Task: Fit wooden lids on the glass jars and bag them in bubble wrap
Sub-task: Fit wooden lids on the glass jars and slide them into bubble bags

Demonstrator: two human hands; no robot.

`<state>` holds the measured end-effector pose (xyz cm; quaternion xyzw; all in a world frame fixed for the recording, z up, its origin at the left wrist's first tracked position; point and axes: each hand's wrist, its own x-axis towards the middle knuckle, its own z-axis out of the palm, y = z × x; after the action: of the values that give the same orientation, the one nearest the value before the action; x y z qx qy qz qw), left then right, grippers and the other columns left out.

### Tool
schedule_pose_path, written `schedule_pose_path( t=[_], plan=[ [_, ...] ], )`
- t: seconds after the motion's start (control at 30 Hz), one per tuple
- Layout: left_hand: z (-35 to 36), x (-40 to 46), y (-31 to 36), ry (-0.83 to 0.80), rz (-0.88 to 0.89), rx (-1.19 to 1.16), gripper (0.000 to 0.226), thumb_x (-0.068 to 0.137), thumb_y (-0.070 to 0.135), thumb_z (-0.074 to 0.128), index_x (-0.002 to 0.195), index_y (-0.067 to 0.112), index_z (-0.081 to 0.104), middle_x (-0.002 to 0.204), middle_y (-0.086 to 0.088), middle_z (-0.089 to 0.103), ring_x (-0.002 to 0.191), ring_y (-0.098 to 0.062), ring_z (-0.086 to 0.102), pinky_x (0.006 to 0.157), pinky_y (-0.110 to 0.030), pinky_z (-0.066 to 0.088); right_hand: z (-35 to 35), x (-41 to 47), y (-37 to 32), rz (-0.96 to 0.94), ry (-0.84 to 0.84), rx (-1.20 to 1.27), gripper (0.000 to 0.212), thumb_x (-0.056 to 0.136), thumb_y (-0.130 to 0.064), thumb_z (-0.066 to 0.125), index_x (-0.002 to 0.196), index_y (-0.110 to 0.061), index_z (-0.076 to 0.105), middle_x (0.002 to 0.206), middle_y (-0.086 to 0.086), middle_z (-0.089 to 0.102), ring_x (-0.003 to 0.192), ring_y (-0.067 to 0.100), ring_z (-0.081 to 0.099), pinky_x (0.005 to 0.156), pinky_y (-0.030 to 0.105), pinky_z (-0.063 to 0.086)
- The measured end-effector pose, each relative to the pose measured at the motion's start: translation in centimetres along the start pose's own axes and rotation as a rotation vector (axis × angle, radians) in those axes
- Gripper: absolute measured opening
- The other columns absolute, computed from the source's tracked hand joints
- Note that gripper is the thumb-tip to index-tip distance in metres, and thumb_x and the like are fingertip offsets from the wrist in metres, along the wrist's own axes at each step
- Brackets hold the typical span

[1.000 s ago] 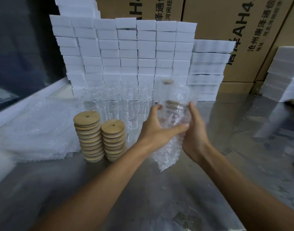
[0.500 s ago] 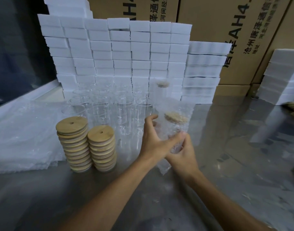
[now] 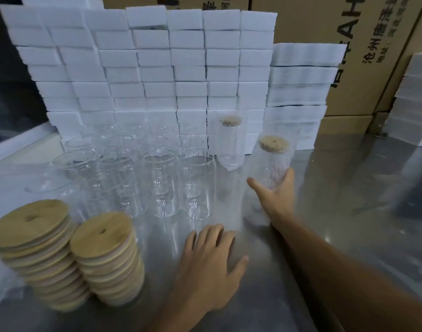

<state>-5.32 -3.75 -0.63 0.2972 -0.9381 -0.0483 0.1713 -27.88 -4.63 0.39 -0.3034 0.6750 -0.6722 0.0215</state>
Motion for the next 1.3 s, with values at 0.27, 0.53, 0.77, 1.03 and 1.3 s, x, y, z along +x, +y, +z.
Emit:
schedule_pose_path(
  t=[0.27, 0.53, 0.77, 1.03, 1.3],
  plan=[
    [0.3, 0.6, 0.8, 0.054, -0.026, 0.065, 0.053, 0.07, 0.06, 0.042, 0.096, 0.028, 0.074, 0.11, 0.002, 0.07, 0.105, -0.02, 0.068, 0.095, -0.045, 0.044, 4.2, 8.7, 3.2, -0.003, 0.078, -0.08, 0.095, 0.075, -0.033, 0.087, 0.152, -0.016, 0.033, 0.149, 0.008, 0.037, 0.138, 0.023, 0.038, 0.105, 0.025, 0.029],
    [1.7, 1.1, 0.5, 0.175, 0.014, 0.105, 0.053, 0.061, 0.062, 0.044, 0.087, 0.029, 0.077, 0.101, -0.001, 0.074, 0.097, -0.021, 0.072, 0.087, -0.042, 0.037, 6.9, 12.5, 4.7, 0.04, 0.081, -0.219, 0.095, 0.081, -0.046, 0.08, 0.156, -0.017, 0.028, 0.156, 0.007, 0.041, 0.145, 0.028, 0.037, 0.119, 0.047, 0.031],
    [1.4, 0.9, 0.5, 0.17, 0.014, 0.057, 0.051, 0.062, 0.062, 0.044, 0.089, 0.031, 0.074, 0.104, 0.003, 0.071, 0.1, -0.019, 0.07, 0.087, -0.043, 0.054, 6.6, 12.9, 4.9, 0.097, -0.014, -0.298, 0.077, 0.099, -0.03, 0.064, 0.158, -0.002, 0.024, 0.162, 0.015, 0.031, 0.151, 0.028, 0.025, 0.121, 0.033, 0.018],
    [0.7, 0.4, 0.6, 0.139, -0.032, -0.054, 0.045, 0.075, 0.062, 0.044, 0.101, 0.029, 0.061, 0.113, 0.007, 0.056, 0.11, -0.018, 0.056, 0.098, -0.041, 0.043, 4.8, 6.3, 2.5, 0.129, -0.013, -0.313, 0.048, 0.092, -0.026, 0.065, 0.136, -0.012, 0.049, 0.138, 0.009, 0.047, 0.12, 0.025, 0.054, 0.094, 0.032, 0.041],
    [-0.3, 0.6, 0.0, 0.272, -0.318, -0.483, 0.036, 0.077, 0.036, 0.071, 0.101, 0.025, 0.048, 0.112, 0.008, 0.024, 0.109, -0.02, 0.047, 0.092, -0.033, 0.044, 4.2, -4.2, -2.6, 0.138, -0.255, -0.005, 0.029, 0.089, -0.005, 0.057, 0.114, -0.02, 0.059, 0.098, -0.003, 0.065, 0.09, 0.021, 0.067, 0.086, 0.051, 0.058]
  ],
)
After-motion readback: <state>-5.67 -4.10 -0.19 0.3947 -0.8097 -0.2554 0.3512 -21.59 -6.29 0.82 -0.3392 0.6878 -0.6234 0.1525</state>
